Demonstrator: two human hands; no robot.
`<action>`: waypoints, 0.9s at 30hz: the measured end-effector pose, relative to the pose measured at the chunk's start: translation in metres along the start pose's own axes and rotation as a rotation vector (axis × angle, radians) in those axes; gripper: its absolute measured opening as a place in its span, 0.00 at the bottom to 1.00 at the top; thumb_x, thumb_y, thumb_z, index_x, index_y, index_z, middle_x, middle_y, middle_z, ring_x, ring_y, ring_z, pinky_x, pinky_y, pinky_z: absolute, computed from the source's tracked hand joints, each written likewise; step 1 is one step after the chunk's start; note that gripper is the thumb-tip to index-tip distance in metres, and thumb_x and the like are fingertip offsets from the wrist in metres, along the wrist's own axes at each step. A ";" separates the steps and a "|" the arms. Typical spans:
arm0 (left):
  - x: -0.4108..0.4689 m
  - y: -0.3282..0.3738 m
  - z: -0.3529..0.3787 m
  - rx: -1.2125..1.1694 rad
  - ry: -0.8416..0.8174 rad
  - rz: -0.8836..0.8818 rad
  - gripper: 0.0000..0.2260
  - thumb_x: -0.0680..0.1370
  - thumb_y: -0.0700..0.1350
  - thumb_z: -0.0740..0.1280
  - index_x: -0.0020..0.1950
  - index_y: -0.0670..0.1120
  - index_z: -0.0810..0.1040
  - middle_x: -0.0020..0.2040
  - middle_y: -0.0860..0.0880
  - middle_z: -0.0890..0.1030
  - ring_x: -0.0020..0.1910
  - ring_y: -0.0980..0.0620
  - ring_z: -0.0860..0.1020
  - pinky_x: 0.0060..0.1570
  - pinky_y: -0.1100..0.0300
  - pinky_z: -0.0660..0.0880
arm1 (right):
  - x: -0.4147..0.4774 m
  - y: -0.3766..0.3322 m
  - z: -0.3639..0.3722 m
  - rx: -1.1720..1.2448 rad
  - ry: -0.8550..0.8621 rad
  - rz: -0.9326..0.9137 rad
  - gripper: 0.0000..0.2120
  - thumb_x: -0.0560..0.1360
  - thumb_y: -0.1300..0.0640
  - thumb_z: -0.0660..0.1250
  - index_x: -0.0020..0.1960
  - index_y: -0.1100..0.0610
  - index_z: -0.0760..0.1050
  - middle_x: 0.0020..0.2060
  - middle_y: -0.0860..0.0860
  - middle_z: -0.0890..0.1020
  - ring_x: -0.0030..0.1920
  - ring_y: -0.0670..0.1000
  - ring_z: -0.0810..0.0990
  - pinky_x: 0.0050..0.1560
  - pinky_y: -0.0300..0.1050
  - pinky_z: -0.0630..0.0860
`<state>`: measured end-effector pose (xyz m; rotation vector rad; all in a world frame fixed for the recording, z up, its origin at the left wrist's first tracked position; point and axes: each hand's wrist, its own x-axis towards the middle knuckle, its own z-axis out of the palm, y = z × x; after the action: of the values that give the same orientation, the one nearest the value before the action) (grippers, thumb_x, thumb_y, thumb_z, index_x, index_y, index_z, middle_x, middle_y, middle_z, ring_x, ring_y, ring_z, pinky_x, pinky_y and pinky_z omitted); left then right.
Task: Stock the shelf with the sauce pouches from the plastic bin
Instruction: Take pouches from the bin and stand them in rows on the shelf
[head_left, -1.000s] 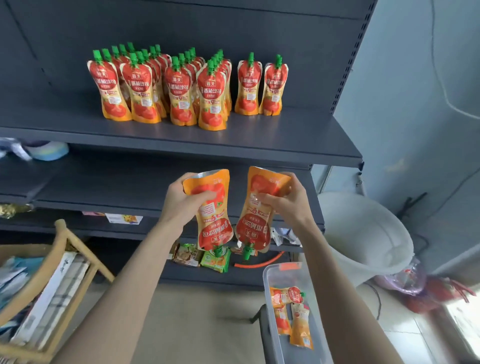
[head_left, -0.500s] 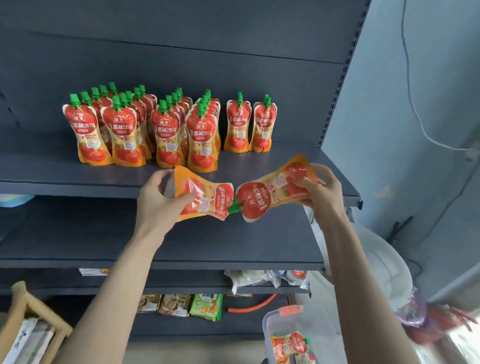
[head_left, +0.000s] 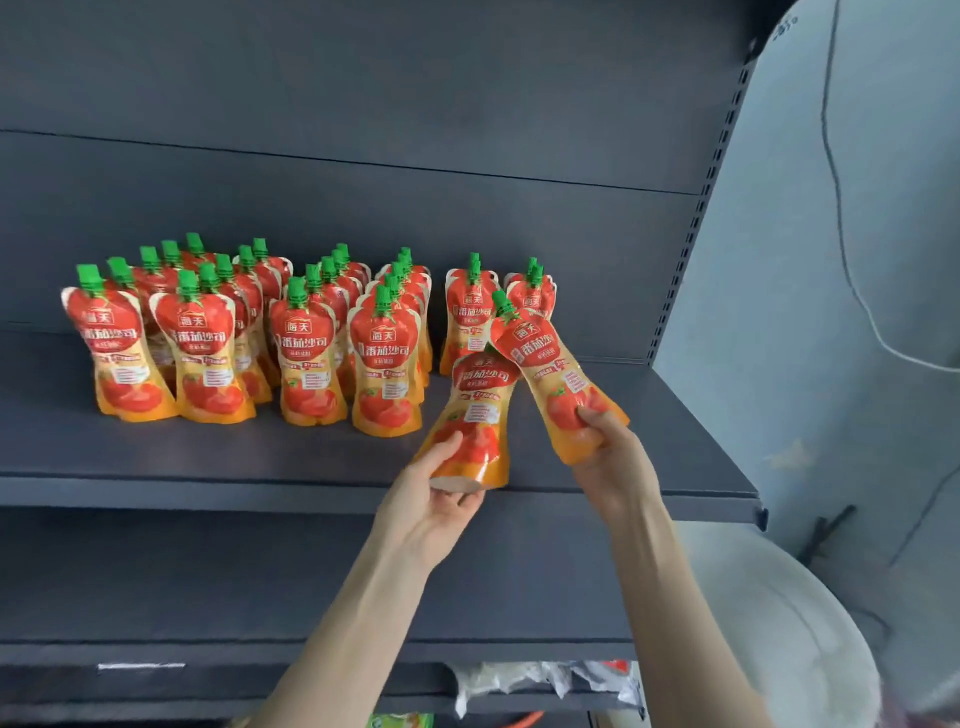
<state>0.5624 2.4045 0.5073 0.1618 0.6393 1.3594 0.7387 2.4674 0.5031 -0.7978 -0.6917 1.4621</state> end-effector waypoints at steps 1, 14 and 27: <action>0.007 0.000 0.002 0.014 -0.042 -0.016 0.10 0.72 0.36 0.68 0.53 0.40 0.76 0.46 0.41 0.84 0.48 0.46 0.82 0.47 0.53 0.79 | 0.005 0.002 0.000 0.037 -0.013 -0.002 0.10 0.76 0.62 0.60 0.54 0.60 0.78 0.46 0.53 0.84 0.44 0.49 0.83 0.38 0.37 0.78; 0.086 0.030 0.019 0.607 -0.159 0.224 0.10 0.72 0.40 0.71 0.52 0.49 0.79 0.46 0.51 0.85 0.50 0.51 0.82 0.47 0.55 0.78 | 0.051 0.009 -0.006 0.036 -0.094 0.079 0.18 0.69 0.60 0.67 0.58 0.61 0.75 0.45 0.53 0.85 0.43 0.50 0.84 0.40 0.42 0.81; 0.134 0.025 0.027 1.049 -0.102 0.525 0.18 0.71 0.43 0.73 0.58 0.53 0.72 0.53 0.55 0.80 0.52 0.58 0.77 0.47 0.62 0.75 | 0.101 -0.003 -0.022 -0.052 -0.106 0.028 0.16 0.68 0.60 0.68 0.54 0.65 0.77 0.42 0.54 0.84 0.40 0.51 0.83 0.39 0.40 0.80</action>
<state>0.5642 2.5434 0.4968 1.3044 1.2304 1.3627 0.7596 2.5672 0.4855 -0.7769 -0.8043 1.5251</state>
